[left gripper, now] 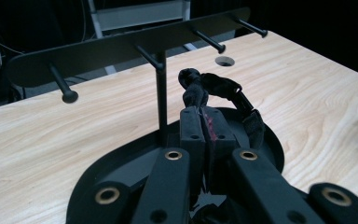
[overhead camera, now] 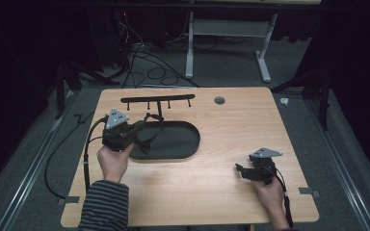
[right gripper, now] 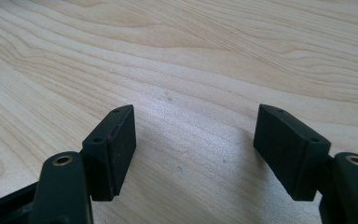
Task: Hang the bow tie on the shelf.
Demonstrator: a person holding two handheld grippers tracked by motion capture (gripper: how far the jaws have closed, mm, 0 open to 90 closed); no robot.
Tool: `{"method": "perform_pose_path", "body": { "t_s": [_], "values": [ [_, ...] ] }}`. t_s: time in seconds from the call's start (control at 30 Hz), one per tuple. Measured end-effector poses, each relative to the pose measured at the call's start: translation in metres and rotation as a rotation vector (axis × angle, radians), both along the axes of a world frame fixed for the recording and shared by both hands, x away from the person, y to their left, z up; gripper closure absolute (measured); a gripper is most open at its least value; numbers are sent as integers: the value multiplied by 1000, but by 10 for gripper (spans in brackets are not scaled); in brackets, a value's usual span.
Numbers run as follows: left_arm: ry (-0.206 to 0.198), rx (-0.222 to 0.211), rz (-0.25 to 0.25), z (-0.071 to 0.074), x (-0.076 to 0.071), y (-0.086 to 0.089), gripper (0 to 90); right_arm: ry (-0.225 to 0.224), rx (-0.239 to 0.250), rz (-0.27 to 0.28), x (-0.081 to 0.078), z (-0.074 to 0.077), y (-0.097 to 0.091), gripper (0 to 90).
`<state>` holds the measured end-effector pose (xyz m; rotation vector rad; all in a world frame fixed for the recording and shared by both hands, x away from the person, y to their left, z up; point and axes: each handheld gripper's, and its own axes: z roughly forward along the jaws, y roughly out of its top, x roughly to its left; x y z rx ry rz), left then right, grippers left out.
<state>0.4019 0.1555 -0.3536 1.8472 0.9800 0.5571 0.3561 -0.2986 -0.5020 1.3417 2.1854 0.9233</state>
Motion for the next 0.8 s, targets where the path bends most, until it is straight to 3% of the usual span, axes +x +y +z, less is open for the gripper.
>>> {"method": "perform_pose_path", "body": {
  "t_s": [0.8],
  "values": [
    [-30, -8, 79, 10, 30, -3, 880, 0, 0, 1, 0, 0, 0, 312]
  ]
}}
